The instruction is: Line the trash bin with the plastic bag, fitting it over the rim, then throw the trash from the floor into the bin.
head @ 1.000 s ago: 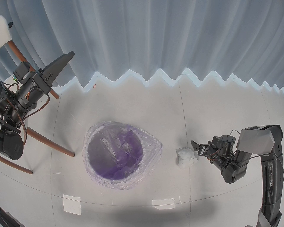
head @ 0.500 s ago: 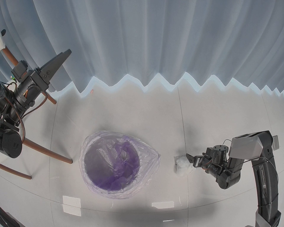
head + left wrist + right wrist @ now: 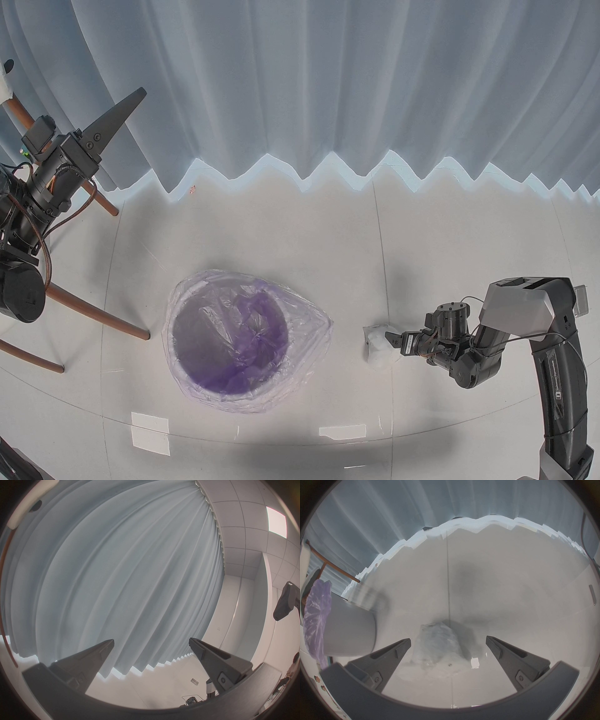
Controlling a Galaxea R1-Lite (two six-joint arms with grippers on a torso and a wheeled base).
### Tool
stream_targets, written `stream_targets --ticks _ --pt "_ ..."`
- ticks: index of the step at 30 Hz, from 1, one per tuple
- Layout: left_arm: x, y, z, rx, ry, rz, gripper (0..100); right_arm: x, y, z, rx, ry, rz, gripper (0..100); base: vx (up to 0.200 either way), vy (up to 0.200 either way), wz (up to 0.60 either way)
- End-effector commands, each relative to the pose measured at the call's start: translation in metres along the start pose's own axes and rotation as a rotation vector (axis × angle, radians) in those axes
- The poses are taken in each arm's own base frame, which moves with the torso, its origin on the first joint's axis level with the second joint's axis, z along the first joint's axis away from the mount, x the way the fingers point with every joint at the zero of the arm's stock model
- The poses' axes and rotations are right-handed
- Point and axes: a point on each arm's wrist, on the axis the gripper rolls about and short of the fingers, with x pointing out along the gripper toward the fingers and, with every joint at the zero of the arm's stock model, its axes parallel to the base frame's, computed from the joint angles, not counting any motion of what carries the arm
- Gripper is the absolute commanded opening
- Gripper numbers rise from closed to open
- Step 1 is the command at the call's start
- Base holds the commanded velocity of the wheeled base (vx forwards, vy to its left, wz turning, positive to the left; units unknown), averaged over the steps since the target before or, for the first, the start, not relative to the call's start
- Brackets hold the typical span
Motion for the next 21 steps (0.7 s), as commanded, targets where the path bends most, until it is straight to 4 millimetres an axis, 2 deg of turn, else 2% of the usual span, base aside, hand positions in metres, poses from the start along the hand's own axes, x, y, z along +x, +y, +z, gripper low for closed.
stream_targets --ticks 1,10,15,21 --pt "-0.001 0.003 -0.005 -0.002 0.005 0.014 100 0.005 0.003 0.011 -0.001 -0.025 0.006 100 -0.2 -0.2 0.0" --pt "-0.004 0.005 -0.003 0.006 0.005 0.027 100 0.019 0.008 0.032 0.0 -0.031 0.006 100 0.0 0.0 0.0" --pt "-0.004 0.005 -0.003 0.008 0.005 0.029 100 0.027 0.024 0.024 -0.019 -0.023 0.033 100 0.0 0.0 0.0" --pt "-0.003 0.004 0.0 -0.013 -0.001 0.019 100 0.032 0.042 0.025 -0.031 -0.014 0.047 100 0.0 0.0 0.0"
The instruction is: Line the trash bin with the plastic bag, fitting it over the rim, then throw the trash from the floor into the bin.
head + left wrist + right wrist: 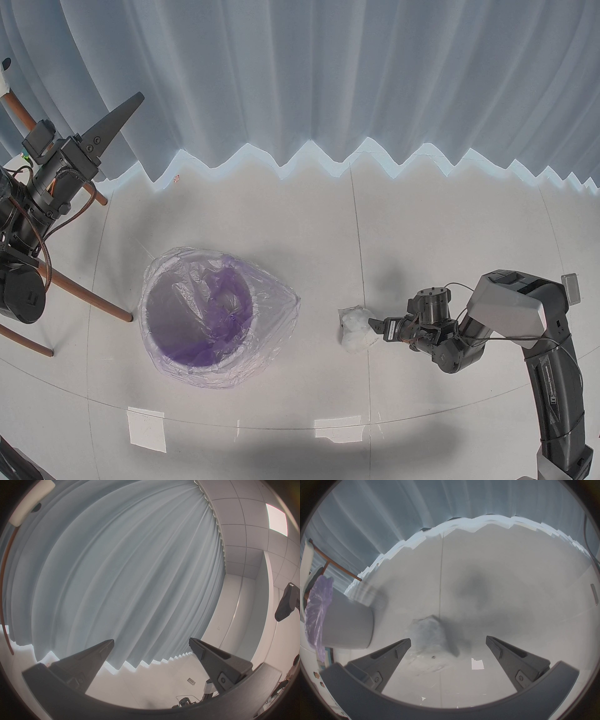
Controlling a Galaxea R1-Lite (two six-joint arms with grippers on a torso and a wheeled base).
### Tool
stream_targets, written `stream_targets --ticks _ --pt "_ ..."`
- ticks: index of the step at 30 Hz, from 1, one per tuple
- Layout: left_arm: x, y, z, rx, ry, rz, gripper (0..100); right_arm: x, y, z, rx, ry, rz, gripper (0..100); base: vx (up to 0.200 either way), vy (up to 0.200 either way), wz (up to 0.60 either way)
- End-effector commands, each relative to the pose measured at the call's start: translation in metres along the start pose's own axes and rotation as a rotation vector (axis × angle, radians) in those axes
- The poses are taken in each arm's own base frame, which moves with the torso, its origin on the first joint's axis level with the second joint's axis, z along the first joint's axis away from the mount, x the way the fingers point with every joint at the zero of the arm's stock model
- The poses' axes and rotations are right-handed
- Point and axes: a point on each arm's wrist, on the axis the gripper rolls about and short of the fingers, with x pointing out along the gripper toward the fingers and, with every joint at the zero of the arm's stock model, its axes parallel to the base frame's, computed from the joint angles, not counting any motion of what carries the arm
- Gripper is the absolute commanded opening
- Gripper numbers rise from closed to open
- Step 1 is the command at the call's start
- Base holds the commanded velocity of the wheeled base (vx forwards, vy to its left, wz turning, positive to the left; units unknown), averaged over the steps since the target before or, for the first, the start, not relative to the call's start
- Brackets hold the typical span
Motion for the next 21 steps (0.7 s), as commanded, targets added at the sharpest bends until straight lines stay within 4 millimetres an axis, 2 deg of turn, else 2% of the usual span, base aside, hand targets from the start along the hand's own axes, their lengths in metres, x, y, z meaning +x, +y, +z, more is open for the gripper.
stream_targets --ticks 1,7,16,21 --pt "0.001 -0.001 0.002 -0.007 -0.004 -0.008 100 0.004 0.011 -0.003 -0.01 0.006 0.014 100 0.0 0.0 0.0" --pt "0.001 -0.003 0.0 -0.016 -0.001 -0.009 100 0.005 0.014 -0.002 -0.016 0.009 0.017 100 -0.2 0.0 0.0" --pt "-0.003 -0.002 -0.002 -0.016 0.008 0.004 100 0.008 0.016 0.001 -0.062 0.048 0.054 100 0.0 0.0 0.0" --pt "-0.004 -0.002 -0.004 0.012 0.014 0.008 100 0.013 0.023 0.004 -0.092 0.05 0.084 100 0.0 0.0 0.0"
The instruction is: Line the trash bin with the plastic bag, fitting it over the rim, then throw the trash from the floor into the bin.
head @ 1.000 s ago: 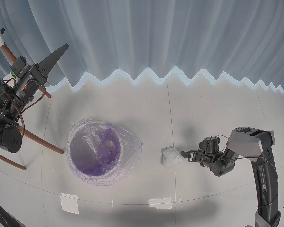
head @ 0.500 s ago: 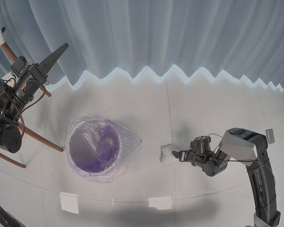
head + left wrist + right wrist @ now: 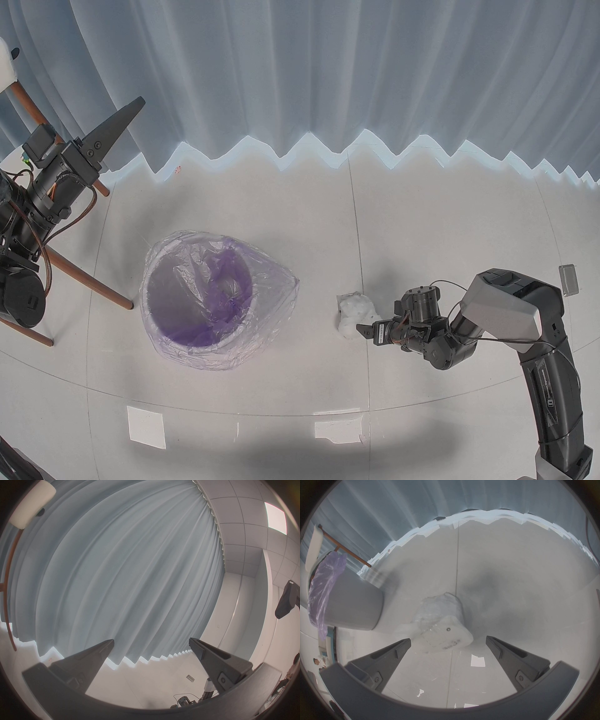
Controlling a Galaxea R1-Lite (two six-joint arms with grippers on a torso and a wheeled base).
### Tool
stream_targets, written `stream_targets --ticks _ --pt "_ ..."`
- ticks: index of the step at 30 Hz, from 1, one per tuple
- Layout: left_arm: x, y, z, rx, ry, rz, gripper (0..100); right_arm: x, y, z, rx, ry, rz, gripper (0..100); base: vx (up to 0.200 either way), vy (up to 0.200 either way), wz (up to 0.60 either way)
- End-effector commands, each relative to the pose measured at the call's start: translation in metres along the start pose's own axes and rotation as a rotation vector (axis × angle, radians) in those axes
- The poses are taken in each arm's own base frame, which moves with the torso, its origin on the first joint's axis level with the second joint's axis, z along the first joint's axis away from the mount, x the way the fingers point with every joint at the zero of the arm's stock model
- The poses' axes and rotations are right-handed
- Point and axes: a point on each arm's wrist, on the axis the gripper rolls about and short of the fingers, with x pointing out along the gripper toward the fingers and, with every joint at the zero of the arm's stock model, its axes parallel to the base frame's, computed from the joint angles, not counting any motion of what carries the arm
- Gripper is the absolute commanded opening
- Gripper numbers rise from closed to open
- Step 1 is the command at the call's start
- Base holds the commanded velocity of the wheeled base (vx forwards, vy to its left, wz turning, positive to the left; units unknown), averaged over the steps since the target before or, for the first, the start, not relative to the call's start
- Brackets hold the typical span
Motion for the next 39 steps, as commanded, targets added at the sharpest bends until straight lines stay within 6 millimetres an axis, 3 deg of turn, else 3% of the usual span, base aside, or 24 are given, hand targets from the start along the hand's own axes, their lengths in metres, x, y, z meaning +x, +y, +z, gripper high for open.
stream_targets --ticks 1,14,15,30,34,35,36,39 --pt "-0.001 0.0 -0.001 0.017 0.004 0.003 100 0.007 0.006 0.006 -0.013 -0.024 0.02 100 0.0 0.0 0.0" --pt "-0.001 0.001 -0.004 0.016 0.011 0.005 100 0.022 0.009 0.018 -0.013 0.008 0.026 100 0.0 0.0 0.0" --pt "-0.001 0.001 -0.004 0.016 0.01 0.007 100 0.022 0.009 0.018 -0.013 0.011 0.026 0 0.0 0.0 0.0" --pt "-0.004 0.0 -0.007 0.008 0.026 0.01 100 0.02 0.011 0.025 -0.002 -0.004 0.041 0 0.0 0.0 0.0" --pt "-0.005 0.0 -0.008 0.007 0.027 0.011 100 -0.009 0.025 0.049 0.07 -0.035 0.063 0 0.0 0.0 0.0" --pt "-0.005 0.0 -0.008 0.007 0.027 0.011 100 -0.009 0.025 0.049 0.07 -0.035 0.063 0 0.0 0.0 0.0" --pt "-0.004 0.0 -0.007 0.008 0.026 0.01 100 -0.028 0.03 0.053 0.113 -0.022 0.074 0 0.0 0.0 0.0" --pt "-0.004 0.0 -0.008 0.006 0.028 0.009 100 -0.048 0.033 0.045 0.13 0.025 0.083 0 0.0 0.0 0.0"
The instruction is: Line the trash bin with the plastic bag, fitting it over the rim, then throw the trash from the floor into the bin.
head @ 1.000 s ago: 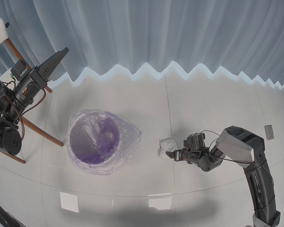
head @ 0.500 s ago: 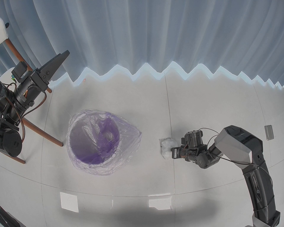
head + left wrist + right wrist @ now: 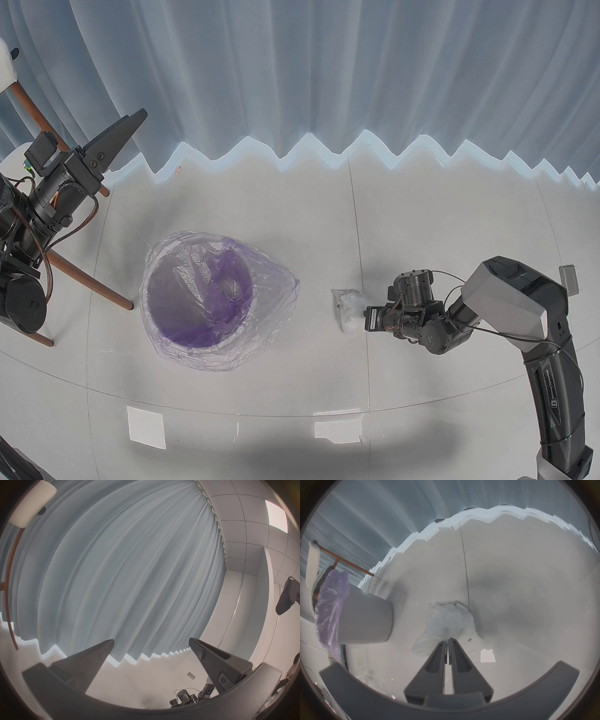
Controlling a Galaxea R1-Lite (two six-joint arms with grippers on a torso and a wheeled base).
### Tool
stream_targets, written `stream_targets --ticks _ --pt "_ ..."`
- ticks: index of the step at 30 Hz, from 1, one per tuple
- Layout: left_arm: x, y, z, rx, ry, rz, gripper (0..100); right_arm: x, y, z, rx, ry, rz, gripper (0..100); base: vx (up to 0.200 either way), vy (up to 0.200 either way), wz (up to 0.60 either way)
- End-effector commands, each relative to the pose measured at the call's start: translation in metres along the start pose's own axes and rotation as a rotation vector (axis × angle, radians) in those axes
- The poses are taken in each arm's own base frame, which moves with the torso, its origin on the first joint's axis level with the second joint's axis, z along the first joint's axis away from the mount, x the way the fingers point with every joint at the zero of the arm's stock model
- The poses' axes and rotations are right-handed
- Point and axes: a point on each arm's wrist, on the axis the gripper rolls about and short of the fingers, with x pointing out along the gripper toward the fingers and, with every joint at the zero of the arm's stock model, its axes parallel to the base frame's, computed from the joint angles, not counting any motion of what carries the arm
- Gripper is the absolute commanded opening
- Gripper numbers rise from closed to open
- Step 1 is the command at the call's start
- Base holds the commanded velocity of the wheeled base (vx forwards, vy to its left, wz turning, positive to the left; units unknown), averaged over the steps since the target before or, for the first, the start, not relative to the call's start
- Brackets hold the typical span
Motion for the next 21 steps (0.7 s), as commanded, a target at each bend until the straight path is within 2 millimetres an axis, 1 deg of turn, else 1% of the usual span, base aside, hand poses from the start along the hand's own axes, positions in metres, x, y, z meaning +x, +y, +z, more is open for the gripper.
stream_targets --ticks 1,2,6,9,11,13,14,17,18,19,20,21 --pt "0.0 -0.001 -0.001 -0.001 0.001 -0.002 100 -0.047 0.018 0.012 0.044 0.01 0.031 0 0.0 0.0 0.0" --pt "0.001 -0.002 -0.001 0.0 0.001 -0.006 100 -0.053 0.016 0.005 0.043 0.026 0.026 0 0.0 0.0 0.0" --pt "-0.001 -0.003 -0.004 0.003 0.012 -0.005 100 -0.06 0.016 -0.001 0.037 -0.026 0.042 0 0.0 0.0 0.0" --pt "-0.001 -0.003 -0.004 0.005 0.011 -0.004 100 -0.067 0.017 0.004 0.034 -0.084 0.061 0 0.0 0.0 0.0" --pt "-0.001 -0.003 -0.004 0.005 0.012 -0.005 100 -0.077 0.023 0.01 0.031 -0.106 0.074 0 0.0 0.0 0.0" --pt "0.0 -0.003 -0.004 0.006 0.012 -0.006 100 -0.086 0.031 0.015 0.026 -0.12 0.093 0 0.0 0.0 0.0" --pt "0.0 -0.003 -0.004 0.006 0.012 -0.006 100 -0.095 0.043 0.021 0.021 -0.135 0.12 0 0.0 0.0 0.0" --pt "0.0 -0.003 -0.004 0.006 0.011 -0.005 100 -0.11 0.063 0.032 0.031 -0.174 0.172 0 0.0 0.0 0.0" --pt "0.0 -0.002 -0.004 0.005 0.012 -0.005 100 -0.119 0.074 0.038 0.038 -0.191 0.201 0 0.0 0.0 0.0" --pt "0.0 -0.002 -0.004 0.006 0.01 -0.004 100 -0.126 0.081 0.042 0.041 -0.207 0.22 0 0.0 0.0 0.0" --pt "-0.001 -0.002 -0.003 0.008 0.008 -0.003 100 -0.129 0.086 0.044 0.04 -0.214 0.234 0 0.0 0.0 0.0" --pt "-0.001 -0.002 -0.003 0.008 0.008 -0.003 100 -0.129 0.086 0.044 0.04 -0.214 0.234 0 0.0 0.0 0.0"
